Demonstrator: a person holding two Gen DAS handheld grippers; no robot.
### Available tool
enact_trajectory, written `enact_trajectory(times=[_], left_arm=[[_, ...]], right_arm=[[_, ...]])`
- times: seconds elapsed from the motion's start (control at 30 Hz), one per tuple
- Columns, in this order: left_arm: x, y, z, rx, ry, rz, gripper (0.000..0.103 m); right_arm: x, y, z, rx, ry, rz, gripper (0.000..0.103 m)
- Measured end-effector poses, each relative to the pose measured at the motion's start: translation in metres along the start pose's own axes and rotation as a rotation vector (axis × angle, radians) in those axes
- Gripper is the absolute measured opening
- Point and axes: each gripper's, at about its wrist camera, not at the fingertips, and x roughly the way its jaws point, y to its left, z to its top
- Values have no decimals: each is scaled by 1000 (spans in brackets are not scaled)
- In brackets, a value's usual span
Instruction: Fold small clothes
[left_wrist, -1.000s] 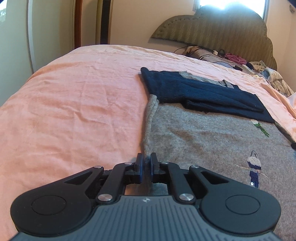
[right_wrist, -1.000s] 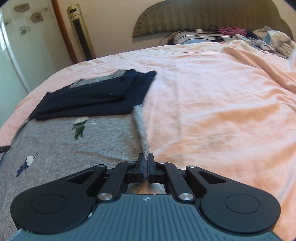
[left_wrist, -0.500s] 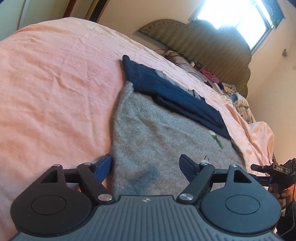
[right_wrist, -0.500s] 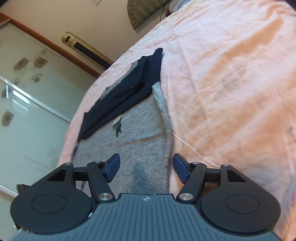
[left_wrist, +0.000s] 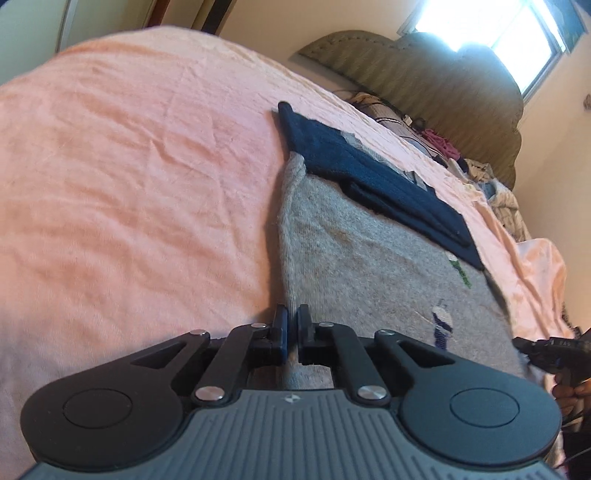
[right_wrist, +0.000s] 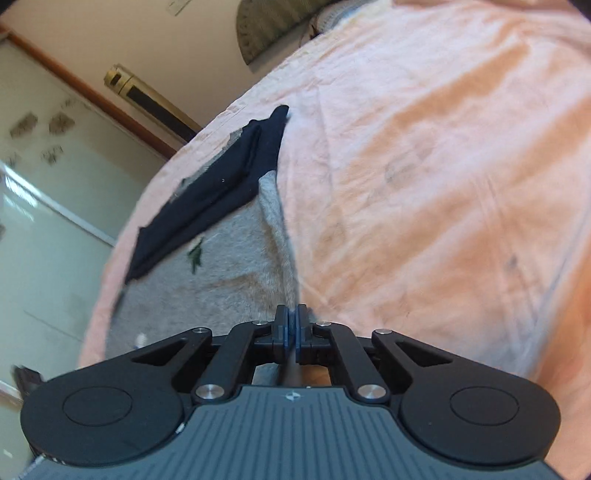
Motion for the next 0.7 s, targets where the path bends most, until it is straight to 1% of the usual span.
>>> enact_trajectory(times=[0.03,0.07,0.1,0.13,0.17,0.2,0.23,0.27,0.3,0.33,0.37,0.4,0.43,0.47,0.5,0.53,0.6,0.63,0.67,0.7], left_arm=[[-3,3,-1,-18,19,-25,14],[-5,5,-2,-34,34,-54,24],[-8,7,-5,-46,41,-93,30],[-10,7,-9,-51,39,-117,40],[-10,5,-12,-54,31,-130,45],[-10,3,-14,-49,21,-127,45],[-8,-1,-15,-38,11,-120,44],[-6,-4,-15,-27,3,-109,40],[-3,-9,-14,-20,5,-82,28],[0,-11,-12,-12,29,-57,3],[1,-12,-12,-4,46,-41,3],[-1,-11,-12,5,42,-33,3],[-4,-11,-13,21,39,-19,3],[-5,-8,-14,36,37,-7,3],[-6,-4,-16,37,31,-20,3],[-7,-1,-16,28,30,-34,4],[-10,4,-17,-3,44,-62,4],[-12,6,-18,-15,63,-82,6],[-14,7,-20,-27,86,-104,12],[-18,8,-23,-41,106,-132,16]], right_arm=[[-2,2,-4,1,7,39,37],[-2,5,-9,-3,23,72,50],[-1,8,-14,-9,52,101,53],[3,13,-19,-19,85,116,53],[6,18,-23,-32,95,121,52],[8,22,-26,-45,92,123,52],[11,25,-26,-48,96,111,42],[16,25,-26,-51,109,78,9],[17,26,-26,-70,113,53,9],[14,28,-27,-92,104,50,10],[7,30,-25,-110,87,30,10],[-2,29,-23,-126,60,18,10],[-11,22,-22,-120,40,10,9],[-15,14,-21,-105,31,-13,7],[-16,6,-22,-89,36,-40,7],[-16,-3,-25,-58,33,-1,6],[-18,-7,-28,-19,32,16,6],[-20,-6,-32,-14,49,34,15],[-22,-3,-36,-18,66,63,28],[-25,2,-42,-35,85,99,37]])
